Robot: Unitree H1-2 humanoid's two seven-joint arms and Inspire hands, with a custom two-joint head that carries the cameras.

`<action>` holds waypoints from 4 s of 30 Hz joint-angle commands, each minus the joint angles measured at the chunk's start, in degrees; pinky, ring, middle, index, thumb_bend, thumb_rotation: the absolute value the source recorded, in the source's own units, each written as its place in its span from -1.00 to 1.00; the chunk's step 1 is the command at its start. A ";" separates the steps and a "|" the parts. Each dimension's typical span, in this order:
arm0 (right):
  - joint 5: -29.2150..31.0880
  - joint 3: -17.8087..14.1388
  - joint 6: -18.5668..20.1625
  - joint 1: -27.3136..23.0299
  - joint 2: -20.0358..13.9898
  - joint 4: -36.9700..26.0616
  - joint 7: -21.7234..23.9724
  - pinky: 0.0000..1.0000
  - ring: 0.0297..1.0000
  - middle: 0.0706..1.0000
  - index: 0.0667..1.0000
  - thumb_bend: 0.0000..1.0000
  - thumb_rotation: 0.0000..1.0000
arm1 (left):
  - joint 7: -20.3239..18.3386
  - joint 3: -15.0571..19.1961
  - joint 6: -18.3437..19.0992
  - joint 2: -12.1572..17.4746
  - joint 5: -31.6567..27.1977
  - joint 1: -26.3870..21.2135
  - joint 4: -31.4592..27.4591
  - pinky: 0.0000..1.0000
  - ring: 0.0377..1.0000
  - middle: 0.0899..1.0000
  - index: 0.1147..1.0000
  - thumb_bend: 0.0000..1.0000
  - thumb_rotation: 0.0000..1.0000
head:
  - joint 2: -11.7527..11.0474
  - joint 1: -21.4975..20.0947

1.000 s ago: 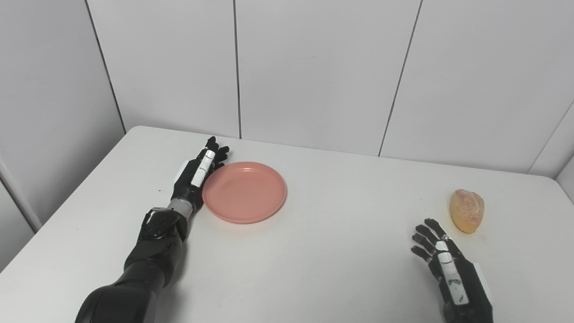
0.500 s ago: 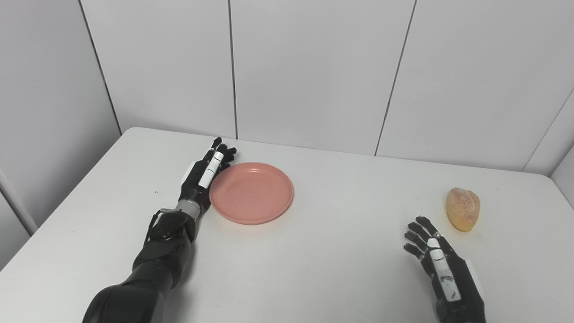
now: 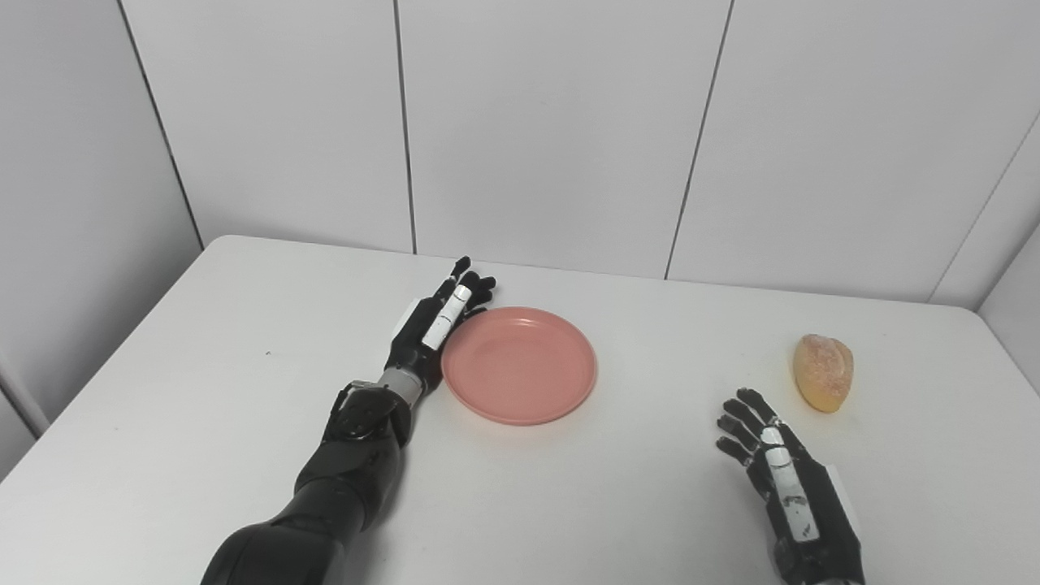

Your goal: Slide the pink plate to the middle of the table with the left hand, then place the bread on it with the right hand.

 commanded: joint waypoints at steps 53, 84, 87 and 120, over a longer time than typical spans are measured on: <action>-18.43 1.42 -3.71 -3.10 3.63 -6.40 -12.20 0.42 0.56 0.67 0.79 0.50 0.81 | -4.80 0.03 0.33 -0.89 2.11 -0.29 3.64 0.80 0.81 0.75 0.97 0.74 0.52 | -0.73 -14.32; -42.32 -1.51 27.81 -30.00 1.43 -8.13 -17.40 0.60 0.87 0.96 0.93 0.82 0.35 | -6.93 1.64 0.55 0.03 1.71 -0.83 6.02 0.83 0.78 0.73 1.00 0.66 0.53 | -3.86 -19.48; -45.43 -4.78 27.85 -33.43 2.52 -2.93 -18.68 0.69 0.93 0.99 0.95 0.87 0.19 | -7.17 1.85 0.92 -0.10 1.47 -1.01 6.40 0.83 0.78 0.72 1.00 0.68 0.52 | -4.02 -19.43; -53.64 -13.18 27.84 -43.44 0.72 32.77 -30.01 1.00 1.00 1.00 1.00 0.84 -0.59 | -6.82 2.26 1.20 0.00 1.80 -1.46 5.99 0.82 0.75 0.70 1.00 0.70 0.55 | -3.13 -18.84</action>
